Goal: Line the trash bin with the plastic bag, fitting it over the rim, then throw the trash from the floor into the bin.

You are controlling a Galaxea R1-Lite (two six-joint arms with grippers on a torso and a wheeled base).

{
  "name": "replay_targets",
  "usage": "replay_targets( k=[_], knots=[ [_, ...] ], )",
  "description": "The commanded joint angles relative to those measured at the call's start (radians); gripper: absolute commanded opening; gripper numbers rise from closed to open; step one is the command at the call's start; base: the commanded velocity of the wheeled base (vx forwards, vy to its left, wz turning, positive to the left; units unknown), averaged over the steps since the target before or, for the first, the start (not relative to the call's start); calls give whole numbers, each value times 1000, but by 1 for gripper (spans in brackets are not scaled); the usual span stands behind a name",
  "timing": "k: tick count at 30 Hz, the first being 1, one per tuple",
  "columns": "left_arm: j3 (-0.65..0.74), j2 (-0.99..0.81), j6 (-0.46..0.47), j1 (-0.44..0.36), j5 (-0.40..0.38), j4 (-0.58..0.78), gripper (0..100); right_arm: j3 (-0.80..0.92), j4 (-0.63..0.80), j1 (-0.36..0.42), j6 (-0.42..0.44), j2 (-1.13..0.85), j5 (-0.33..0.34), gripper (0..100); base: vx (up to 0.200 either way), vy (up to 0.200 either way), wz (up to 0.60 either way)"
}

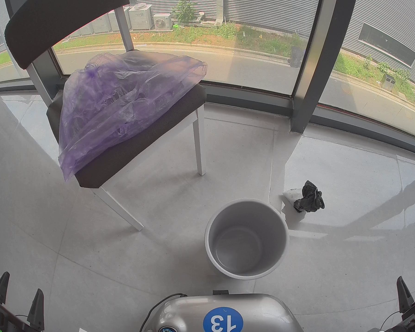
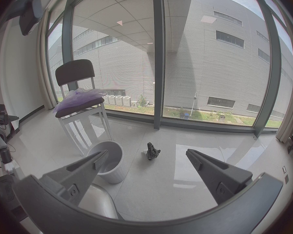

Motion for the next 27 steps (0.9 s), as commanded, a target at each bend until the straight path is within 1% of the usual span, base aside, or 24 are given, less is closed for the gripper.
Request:
replay_targets(
  k=[1, 17, 22, 27],
  knots=[
    [18, -16, 0, 0, -4, 0, 100, 18, 0, 0, -1, -16, 0, 100, 0, 0, 0],
    [18, -16, 0, 0, -7, 0, 100, 18, 0, 0, -5, -16, 6, 100, 0, 0, 0],
    [18, -16, 0, 0, -6, 2, 100, 18, 0, 0, 28, -16, -7, 100, 0, 0, 0],
    [18, -15, -15, 0, 0, 2, 100, 18, -2, 0, 33, -16, -20, 100, 0, 0, 0]
  ],
)
